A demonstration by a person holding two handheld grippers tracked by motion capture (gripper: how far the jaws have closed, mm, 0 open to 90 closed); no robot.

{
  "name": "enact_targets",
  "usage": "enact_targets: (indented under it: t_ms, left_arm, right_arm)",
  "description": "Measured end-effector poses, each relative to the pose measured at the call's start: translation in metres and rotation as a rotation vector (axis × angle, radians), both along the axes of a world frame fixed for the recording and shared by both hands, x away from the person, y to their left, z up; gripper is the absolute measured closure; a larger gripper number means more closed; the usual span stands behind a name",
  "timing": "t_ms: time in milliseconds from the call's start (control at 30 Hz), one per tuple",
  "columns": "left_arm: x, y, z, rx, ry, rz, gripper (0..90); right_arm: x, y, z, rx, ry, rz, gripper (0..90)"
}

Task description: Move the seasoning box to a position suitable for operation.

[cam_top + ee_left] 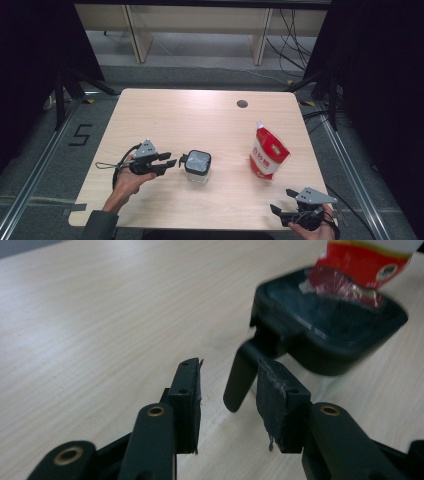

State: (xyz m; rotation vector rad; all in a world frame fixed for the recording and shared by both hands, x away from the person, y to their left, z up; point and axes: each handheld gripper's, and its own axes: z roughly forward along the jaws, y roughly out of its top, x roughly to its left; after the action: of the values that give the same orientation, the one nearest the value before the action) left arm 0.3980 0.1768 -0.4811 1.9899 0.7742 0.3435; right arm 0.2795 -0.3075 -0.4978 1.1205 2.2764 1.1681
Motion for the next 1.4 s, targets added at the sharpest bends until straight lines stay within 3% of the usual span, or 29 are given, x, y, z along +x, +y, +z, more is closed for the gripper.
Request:
enact_targets:
  t_ms: [67, 333, 500, 533, 633, 667, 833, 900, 967, 1133, 1167, 1233, 1267, 1333, 1400]
  left_arm:
    - [0.001, -0.003, -0.005, 0.03, -0.026, -0.025, 61.2]
    - [0.007, -0.016, -0.016, 0.062, -0.032, -0.064, 62.6]
    - [0.011, -0.02, -0.018, 0.055, -0.039, -0.071, 64.3]
    - [0.013, -0.021, -0.019, -0.005, -0.025, -0.061, 66.0]
    - [0.014, -0.022, -0.02, 0.001, -0.029, -0.066, 68.7]
    - [0.015, -0.023, -0.02, 0.024, -0.033, -0.071, 68.7]
    - [0.014, -0.025, -0.019, 0.048, -0.036, -0.073, 73.5]
    - [0.012, -0.026, -0.019, 0.063, -0.051, -0.074, 74.3]
    - [0.009, -0.028, -0.017, 0.077, -0.051, -0.074, 74.7]
    - [0.002, -0.031, -0.014, 0.098, -0.042, -0.091, 74.4]
    - [-0.001, -0.03, -0.013, 0.119, -0.034, -0.083, 74.4]
    - [-0.002, -0.032, -0.014, 0.098, -0.03, -0.075, 74.3]
    - [-0.003, -0.03, -0.013, 0.12, -0.039, -0.088, 74.3]
    - [-0.006, -0.031, -0.014, 0.092, -0.022, -0.08, 74.0]
    - [-0.006, -0.03, -0.013, 0.114, -0.027, -0.096, 73.9]
  right_arm:
    - [0.0, 0.0, 0.0, -0.004, -0.002, 0.001, 19.8]
    - [-0.001, 0.001, 0.0, 0.003, 0.009, -0.003, 19.7]
    - [-0.001, 0.002, 0.0, 0.004, 0.022, -0.001, 19.7]
    - [-0.001, 0.002, 0.0, 0.006, 0.018, -0.004, 19.6]
    - [-0.001, 0.002, 0.0, 0.007, 0.03, 0.0, 19.6]
    - [-0.001, 0.002, 0.0, 0.003, 0.022, 0.001, 19.6]
    - [0.0, 0.001, 0.0, -0.014, -0.007, 0.017, 19.5]
    - [0.0, 0.002, 0.0, 0.001, 0.007, 0.022, 19.5]
    - [0.0, 0.001, 0.0, -0.014, -0.006, 0.019, 19.5]
    - [0.0, 0.001, 0.0, -0.005, -0.005, 0.01, 19.5]
    - [0.0, 0.001, 0.0, -0.001, 0.004, 0.01, 19.5]
    - [-0.001, 0.001, 0.0, 0.003, 0.015, 0.007, 19.5]
    - [-0.001, 0.001, 0.0, 0.003, 0.013, 0.008, 19.6]
    - [-0.001, 0.001, 0.001, 0.003, 0.014, 0.006, 19.6]
    - [0.0, 0.001, 0.001, 0.0, -0.003, 0.005, 19.6]
